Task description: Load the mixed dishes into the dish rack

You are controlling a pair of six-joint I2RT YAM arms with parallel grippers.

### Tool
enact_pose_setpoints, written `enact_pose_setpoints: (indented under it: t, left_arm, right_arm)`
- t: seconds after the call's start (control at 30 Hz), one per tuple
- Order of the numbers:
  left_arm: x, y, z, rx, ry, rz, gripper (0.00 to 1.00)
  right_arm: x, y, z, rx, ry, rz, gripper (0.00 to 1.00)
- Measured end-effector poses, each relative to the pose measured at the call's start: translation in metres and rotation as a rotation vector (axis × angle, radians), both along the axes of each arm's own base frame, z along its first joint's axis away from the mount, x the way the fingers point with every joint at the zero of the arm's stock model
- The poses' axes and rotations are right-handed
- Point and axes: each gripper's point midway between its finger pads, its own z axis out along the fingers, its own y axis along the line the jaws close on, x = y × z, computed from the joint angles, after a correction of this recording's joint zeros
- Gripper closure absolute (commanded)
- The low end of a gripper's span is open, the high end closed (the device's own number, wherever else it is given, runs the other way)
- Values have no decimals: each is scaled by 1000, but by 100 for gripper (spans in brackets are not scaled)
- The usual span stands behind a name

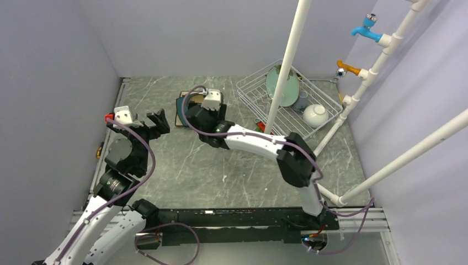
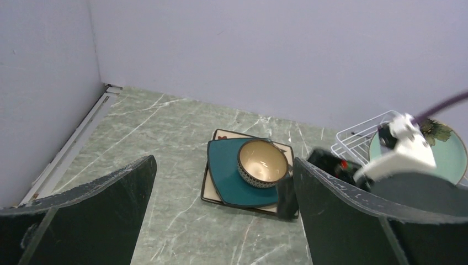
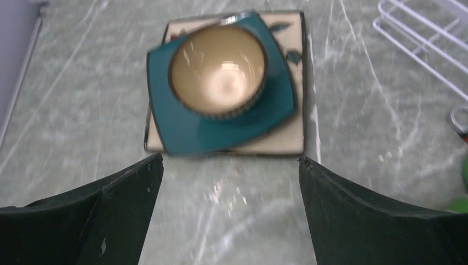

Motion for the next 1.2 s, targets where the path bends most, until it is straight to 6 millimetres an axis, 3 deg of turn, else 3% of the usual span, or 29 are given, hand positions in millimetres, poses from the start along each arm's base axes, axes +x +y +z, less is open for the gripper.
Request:
enact_pose_setpoints:
  t: [0.13,0.27,0.4,0.5,0.67,0.73,0.83,1.0,1.07,1.2]
  left_arm:
    - [7,-3,-8,17,29,2,1]
    - [13,-7,-16,33,58,-10,1]
    - [16,-7,-19,33,69,-24,1]
    - [18,-5,-19,18,67,-29,1]
    - [24,-3,-22,-3,78,-42,1]
    - [28,-4,-26,-8,94,-50,1]
    - [33,-10,-34,0,119,-72,1]
    - [38,-16,-42,11,148,-99,0]
    - [38,-17,-41,11,146,-105,1]
    - [39,-20,-36,10,142,-116,1]
  right_arm:
    - [50,11,-2,4,-28,-70,8]
    - [97,1,-12,-4,-26,-118,12]
    - [126,-17,-38,-32,18,-131,27]
    - [140,-26,-65,-72,62,-104,30]
    - [146,-21,-103,-161,108,-34,34]
    - [142,-18,-111,-187,120,-9,40]
    - [139,-14,-112,-204,121,12,52]
    - [136,-8,-113,-213,125,48,84]
    - [139,-2,-103,-184,105,54,98]
    - [141,5,-90,-182,86,85,100]
